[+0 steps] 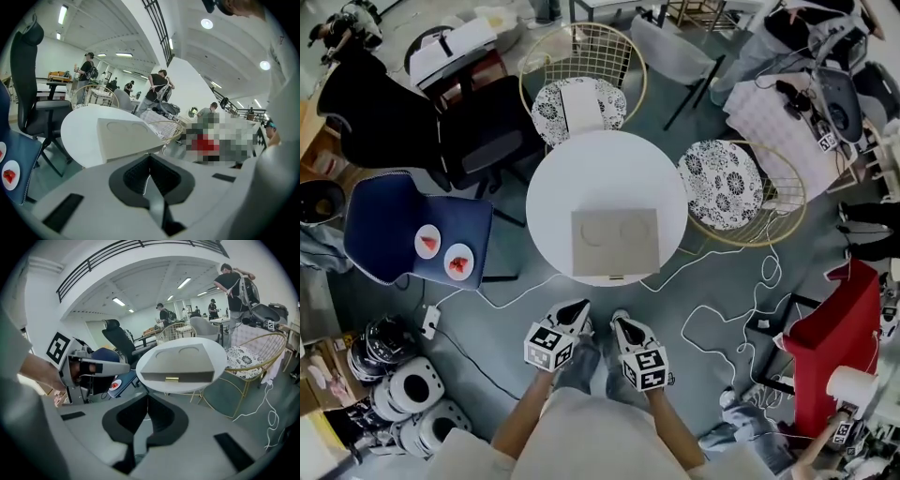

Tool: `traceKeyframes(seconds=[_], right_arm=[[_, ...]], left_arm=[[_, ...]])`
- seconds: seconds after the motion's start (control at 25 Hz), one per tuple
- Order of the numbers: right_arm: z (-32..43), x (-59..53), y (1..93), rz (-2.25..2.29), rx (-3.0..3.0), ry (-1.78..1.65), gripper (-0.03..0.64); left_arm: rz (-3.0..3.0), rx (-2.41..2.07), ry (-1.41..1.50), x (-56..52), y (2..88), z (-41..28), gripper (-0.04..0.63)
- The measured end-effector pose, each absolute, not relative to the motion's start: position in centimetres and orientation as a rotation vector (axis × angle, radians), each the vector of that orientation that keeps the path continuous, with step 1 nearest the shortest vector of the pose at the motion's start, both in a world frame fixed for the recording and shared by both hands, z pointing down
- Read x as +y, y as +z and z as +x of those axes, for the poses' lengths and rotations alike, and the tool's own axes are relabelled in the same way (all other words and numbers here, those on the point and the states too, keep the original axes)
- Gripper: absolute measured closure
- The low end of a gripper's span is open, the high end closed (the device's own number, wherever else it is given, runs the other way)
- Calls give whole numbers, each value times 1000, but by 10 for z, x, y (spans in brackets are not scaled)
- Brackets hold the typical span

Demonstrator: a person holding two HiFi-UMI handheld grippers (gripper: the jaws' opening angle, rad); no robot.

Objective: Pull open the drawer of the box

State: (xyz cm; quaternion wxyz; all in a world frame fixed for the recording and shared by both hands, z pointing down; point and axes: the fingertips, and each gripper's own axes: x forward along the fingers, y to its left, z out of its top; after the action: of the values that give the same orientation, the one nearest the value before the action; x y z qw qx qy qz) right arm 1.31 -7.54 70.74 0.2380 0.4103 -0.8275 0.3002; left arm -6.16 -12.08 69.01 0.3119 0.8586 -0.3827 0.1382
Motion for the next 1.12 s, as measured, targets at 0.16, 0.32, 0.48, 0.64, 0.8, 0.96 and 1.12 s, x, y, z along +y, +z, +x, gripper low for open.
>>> traceKeyframes(seconds=[0.16,0.32,0.48,0.64,0.8,0.96,1.12], right_arm=[[17,-72,715,1110,-2261,856,601],[24,-77,718,1112,-2255,880,601],[28,-81,720,1101,-2256,880,601],[32,-85,723,1095,-2274,918,601],[35,-89,727,1085,-2278,947,600],[37,-92,731,1087,-2269,966,600],[37,-93,736,1079,-2265,979,600]], left_arm=[[2253,-1012,379,-128,702,-58,584],[2259,-1023,407,-144,713,-56,583],[2269,-1045,429,-171,722,-60,584],[2281,-1064,463,-199,728,-66,584],[2286,-1083,504,-221,734,-73,583],[2278,-1088,530,-231,741,-77,584],[2262,-1079,543,-227,749,-77,583]])
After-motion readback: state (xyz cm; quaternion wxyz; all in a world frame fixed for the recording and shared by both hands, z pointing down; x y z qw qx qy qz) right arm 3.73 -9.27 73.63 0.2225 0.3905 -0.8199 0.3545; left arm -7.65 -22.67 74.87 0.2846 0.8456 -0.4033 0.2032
